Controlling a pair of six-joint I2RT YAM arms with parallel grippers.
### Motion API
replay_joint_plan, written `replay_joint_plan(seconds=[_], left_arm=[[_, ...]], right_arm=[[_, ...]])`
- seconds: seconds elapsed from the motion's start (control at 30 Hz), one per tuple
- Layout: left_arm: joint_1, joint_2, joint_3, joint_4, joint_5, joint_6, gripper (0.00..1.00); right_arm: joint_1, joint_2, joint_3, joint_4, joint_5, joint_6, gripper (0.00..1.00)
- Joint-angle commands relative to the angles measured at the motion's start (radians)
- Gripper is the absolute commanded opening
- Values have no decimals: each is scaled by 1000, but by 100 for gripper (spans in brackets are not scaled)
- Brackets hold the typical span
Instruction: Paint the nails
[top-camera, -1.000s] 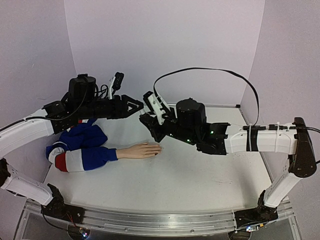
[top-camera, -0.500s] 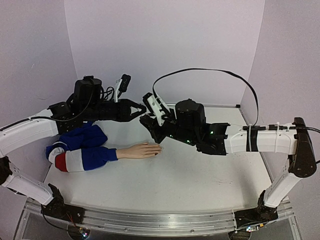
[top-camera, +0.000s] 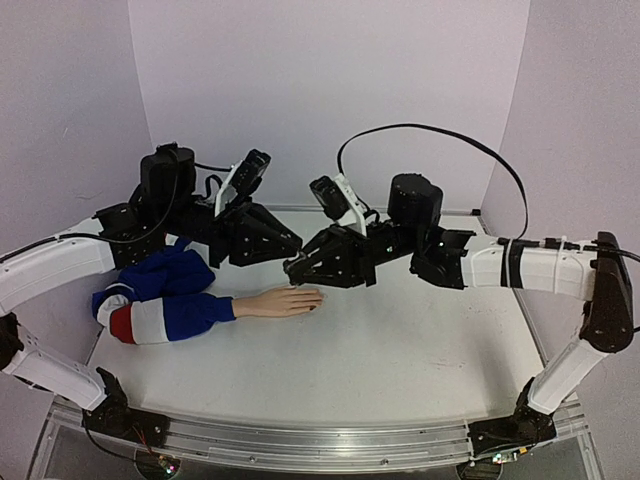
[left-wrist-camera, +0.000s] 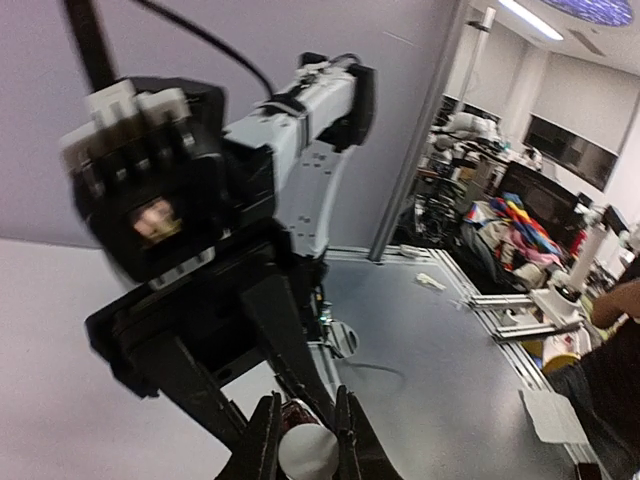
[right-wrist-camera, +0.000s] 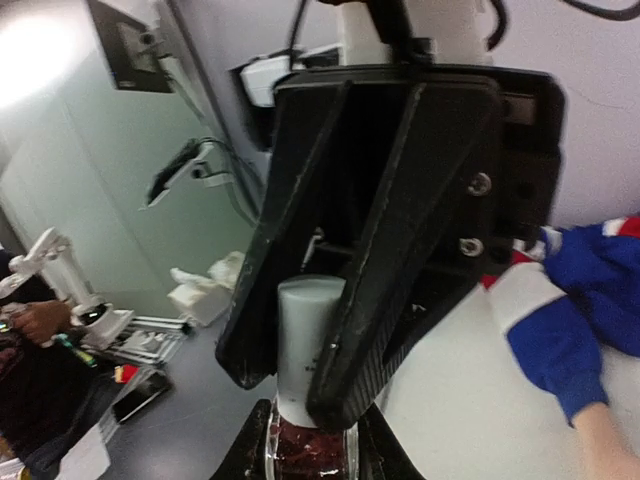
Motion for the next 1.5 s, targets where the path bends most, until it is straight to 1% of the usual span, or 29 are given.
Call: replay_joint_plan(seconds=[0.0, 0.07, 0.1, 0.17, 0.2, 0.23, 0.27, 0.3, 0.33, 0.43, 0.5, 0.57, 0.63, 0.67, 0.7, 0.73, 0.83, 0.9, 1.03, 1.23, 1.37, 1.47], left_arm=[[-43, 10, -2, -78, 288, 49, 0], [-43, 9, 4, -78, 259, 39, 0], [-43, 6, 8, -77, 223, 28, 0], [-35, -15, 4, -83, 108, 5, 9], [-23, -30, -2, -89, 22, -10, 16], [-11, -46, -7, -100, -48, -20, 30], [1, -63, -14, -110, -106, -28, 35], [9, -89, -26, -119, -168, -29, 44], [15, -111, -37, -129, -242, -32, 52], [22, -167, -65, -157, -450, -50, 68], [25, -189, -73, -171, -568, -84, 76], [28, -195, -63, -194, -697, -157, 81], [30, -183, -18, -267, -835, -273, 86], [32, -175, 3, -302, -880, -333, 87], [32, -171, 14, -315, -890, -398, 89], [32, -166, 17, -304, -868, -431, 90], [32, -132, 29, -256, -783, -483, 91], [32, -99, 49, -248, -745, -495, 89], [32, -71, 58, -222, -697, -486, 74], [30, -72, 39, -213, -719, -473, 53], [14, -65, 43, -210, -739, -448, 43], [3, -51, 53, -210, -742, -429, 38]], right_arm=[[-9, -58, 5, 502, -199, 228, 0], [-9, -65, -17, 499, -148, 212, 0], [-11, -66, -24, 497, -121, 202, 0], [-21, -65, -38, 452, -61, 162, 0], [-25, -68, -41, 404, -27, 123, 0], [-28, -76, -39, 316, 24, 54, 0], [-28, -86, -30, 194, 83, -40, 0], [-27, -93, -19, 92, 158, -109, 0], [-28, -96, -17, 37, 238, -148, 0], [-26, -100, -30, -45, 524, -213, 0], [-23, -92, -35, -64, 680, -223, 0], [-10, -79, -30, -86, 829, -234, 0], [14, -58, -15, -103, 961, -253, 0], [31, -42, -3, -112, 1019, -264, 0], [47, -27, 15, -121, 1060, -274, 0], [65, -11, 29, -125, 1109, -289, 0], [122, 30, 70, -130, 1185, -348, 0], [151, 54, 97, -135, 1220, -378, 0], [187, 79, 129, -138, 1266, -399, 0], [210, 98, 144, -139, 1266, -410, 0], [215, 106, 154, -145, 1266, -417, 0], [219, 108, 162, -149, 1253, -424, 0]])
